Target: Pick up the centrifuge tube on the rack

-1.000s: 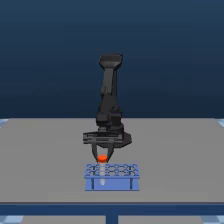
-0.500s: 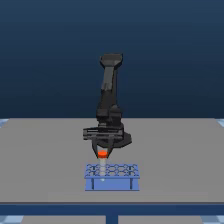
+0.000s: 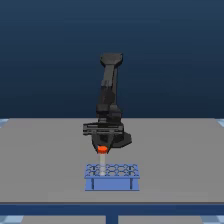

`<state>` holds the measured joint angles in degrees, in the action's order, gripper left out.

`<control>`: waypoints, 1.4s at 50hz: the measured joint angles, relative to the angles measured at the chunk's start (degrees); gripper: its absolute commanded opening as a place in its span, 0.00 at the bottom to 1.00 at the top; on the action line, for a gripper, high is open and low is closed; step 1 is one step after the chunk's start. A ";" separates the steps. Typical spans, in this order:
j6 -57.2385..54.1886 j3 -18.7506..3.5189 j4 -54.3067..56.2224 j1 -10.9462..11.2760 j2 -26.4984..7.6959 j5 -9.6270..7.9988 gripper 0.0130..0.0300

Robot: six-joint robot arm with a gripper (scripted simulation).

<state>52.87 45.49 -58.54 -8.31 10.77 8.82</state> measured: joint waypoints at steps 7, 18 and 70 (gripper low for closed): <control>6.30 -0.46 -6.34 0.00 0.56 -0.58 0.00; 16.47 -1.13 -16.37 0.00 1.32 -1.21 0.00; 63.89 -4.50 -63.40 0.00 4.38 -0.57 0.00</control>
<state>116.76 40.98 -121.94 -8.31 15.16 8.25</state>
